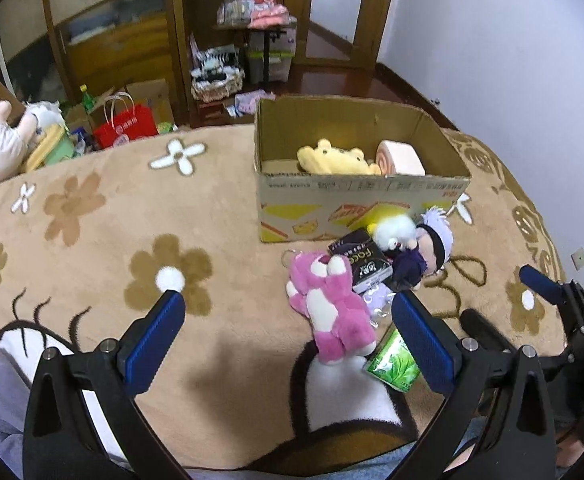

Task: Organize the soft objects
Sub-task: 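Withdraw both open tools from the box back toward the pile, then close left tool on pink strawberry bear while right tool grasps green tissue pack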

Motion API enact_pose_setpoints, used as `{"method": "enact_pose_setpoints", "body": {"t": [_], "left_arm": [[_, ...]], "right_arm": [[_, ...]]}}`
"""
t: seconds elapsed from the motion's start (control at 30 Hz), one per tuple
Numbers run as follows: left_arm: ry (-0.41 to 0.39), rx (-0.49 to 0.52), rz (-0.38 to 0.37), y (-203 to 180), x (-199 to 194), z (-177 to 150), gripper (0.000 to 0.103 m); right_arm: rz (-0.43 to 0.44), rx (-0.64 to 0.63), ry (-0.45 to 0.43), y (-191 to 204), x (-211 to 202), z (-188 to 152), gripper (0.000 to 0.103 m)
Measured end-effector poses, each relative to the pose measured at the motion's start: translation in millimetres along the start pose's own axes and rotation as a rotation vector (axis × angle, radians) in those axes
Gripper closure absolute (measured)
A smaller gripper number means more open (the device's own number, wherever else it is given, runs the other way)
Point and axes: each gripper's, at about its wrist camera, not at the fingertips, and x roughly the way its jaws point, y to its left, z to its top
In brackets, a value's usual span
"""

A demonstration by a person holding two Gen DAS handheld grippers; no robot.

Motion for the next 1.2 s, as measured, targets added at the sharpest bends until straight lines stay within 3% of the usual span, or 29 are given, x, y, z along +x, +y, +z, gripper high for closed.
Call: {"method": "enact_pose_setpoints", "body": {"t": [0.37, 0.6, 0.8, 1.2], "left_arm": [[0.148, 0.0, -0.047, -5, 49, 3, 0.001], [0.211, 0.042, -0.043, -16, 71, 3, 0.001], [0.27, 0.061, -0.086, -22, 87, -1, 0.001], [0.4, 0.031, -0.109, -22, 133, -8, 0.001]], "right_arm": [[0.042, -0.001, 0.089, 8, 25, -6, 0.001], [0.046, 0.0, 0.143, 9, 40, -7, 0.001], [0.085, -0.042, 0.209, 20, 55, -16, 0.001], [0.127, -0.095, 0.317, 38, 79, -30, 0.001]]}}
